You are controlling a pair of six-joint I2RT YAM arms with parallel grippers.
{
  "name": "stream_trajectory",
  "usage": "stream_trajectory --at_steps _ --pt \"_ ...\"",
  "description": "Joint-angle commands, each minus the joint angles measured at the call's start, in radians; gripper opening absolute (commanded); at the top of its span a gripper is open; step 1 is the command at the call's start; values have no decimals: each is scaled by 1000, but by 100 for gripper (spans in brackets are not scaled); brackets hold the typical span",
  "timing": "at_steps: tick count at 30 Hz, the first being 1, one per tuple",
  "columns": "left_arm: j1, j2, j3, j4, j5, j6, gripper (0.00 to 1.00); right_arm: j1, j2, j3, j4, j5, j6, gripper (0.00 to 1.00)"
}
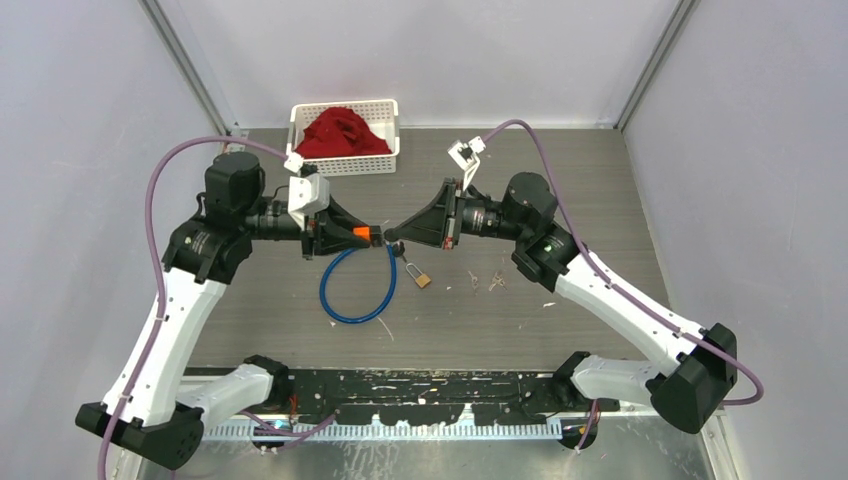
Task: Unlock with the key
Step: Unlock the lock.
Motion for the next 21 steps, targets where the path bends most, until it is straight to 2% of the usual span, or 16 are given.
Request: stream_trajectory --at_steps 1,2,3,7,15,21 --pt "-24 -7 48 65 -17 100 0 25 6 30 -12 -29 5 28" --pt "-23 -6 47 61 -9 79 0 19 -3 43 -45 -22 -38 43" --pt "-24 -5 45 59 2 58 0 16 -19 50 -66 -17 -107 53" --pt "-23 -1 17 99 60 -85 0 16 -96 33 -79 2 -280 76" --pt "-23 12 -54 389 113 -518 0 28 -59 45 -47 -111 -315 79" --pt "-23 18 -64 419 106 -622 0 34 -32 52 20 -106 -287 75"
